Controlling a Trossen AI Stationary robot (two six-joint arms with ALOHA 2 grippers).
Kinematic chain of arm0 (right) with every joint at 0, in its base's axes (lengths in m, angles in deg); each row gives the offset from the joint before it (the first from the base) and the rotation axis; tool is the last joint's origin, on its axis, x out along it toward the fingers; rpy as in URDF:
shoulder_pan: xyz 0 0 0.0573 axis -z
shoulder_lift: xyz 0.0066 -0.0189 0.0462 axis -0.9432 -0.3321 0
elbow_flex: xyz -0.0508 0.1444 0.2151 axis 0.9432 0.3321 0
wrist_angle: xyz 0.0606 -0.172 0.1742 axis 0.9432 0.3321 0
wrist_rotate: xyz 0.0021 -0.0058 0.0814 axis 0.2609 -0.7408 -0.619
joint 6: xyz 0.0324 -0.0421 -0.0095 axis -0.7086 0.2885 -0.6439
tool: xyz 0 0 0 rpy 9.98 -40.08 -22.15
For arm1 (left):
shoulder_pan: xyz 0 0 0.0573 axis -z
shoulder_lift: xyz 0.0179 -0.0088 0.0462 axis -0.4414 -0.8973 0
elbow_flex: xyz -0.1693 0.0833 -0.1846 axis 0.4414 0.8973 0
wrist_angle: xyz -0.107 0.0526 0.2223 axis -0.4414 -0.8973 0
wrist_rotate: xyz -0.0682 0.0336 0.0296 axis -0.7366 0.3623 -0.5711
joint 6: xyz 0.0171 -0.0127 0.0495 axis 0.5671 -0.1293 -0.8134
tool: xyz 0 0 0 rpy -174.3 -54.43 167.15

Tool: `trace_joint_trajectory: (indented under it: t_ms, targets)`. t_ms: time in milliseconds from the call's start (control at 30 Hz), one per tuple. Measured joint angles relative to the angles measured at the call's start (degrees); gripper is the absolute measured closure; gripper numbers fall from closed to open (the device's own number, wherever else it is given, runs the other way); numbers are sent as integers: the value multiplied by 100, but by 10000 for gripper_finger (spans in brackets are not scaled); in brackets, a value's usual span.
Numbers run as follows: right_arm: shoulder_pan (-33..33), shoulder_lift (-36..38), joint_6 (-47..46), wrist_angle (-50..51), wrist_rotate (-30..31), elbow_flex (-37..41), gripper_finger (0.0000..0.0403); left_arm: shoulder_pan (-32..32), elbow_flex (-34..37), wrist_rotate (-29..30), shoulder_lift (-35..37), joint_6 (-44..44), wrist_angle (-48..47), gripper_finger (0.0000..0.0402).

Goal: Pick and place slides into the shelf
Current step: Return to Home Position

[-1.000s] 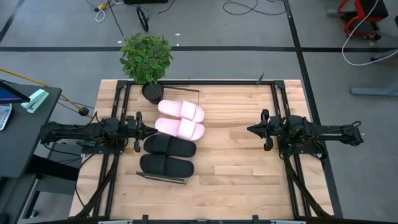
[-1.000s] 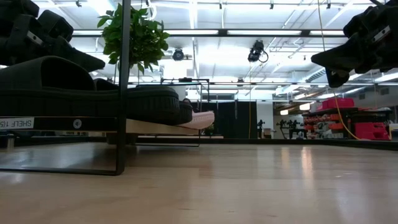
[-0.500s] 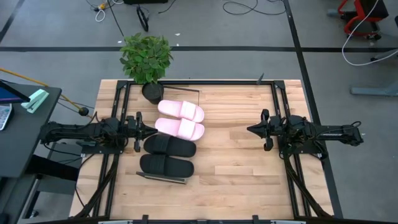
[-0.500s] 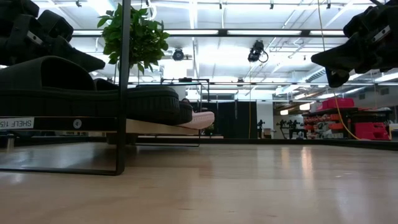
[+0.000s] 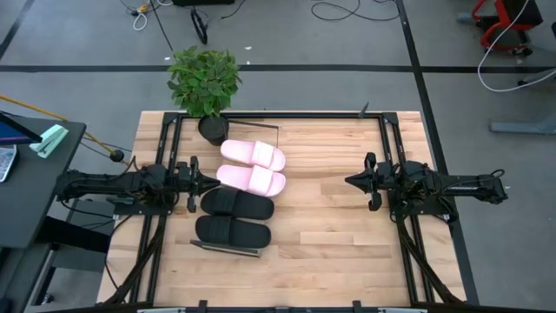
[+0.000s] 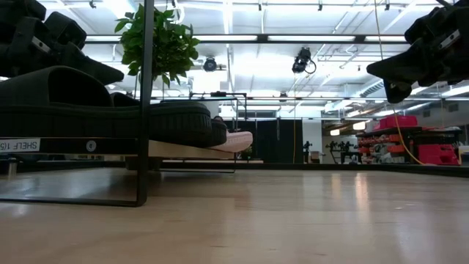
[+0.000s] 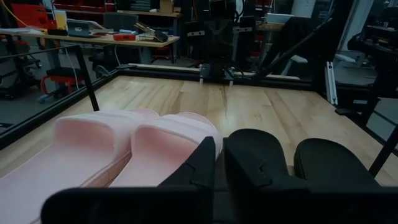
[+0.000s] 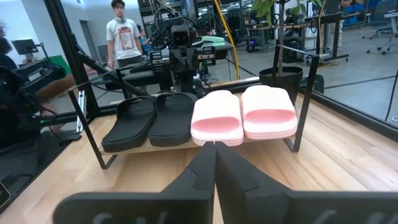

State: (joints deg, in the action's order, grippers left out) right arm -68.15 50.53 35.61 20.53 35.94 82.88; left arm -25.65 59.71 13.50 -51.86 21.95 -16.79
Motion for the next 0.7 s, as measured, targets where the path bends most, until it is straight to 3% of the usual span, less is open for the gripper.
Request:
trace_joint_trajectory:
  t_ms: [700]
  targets:
    - [0,-2,0,0,-2,0,389,2,0,0,1,2,0,374]
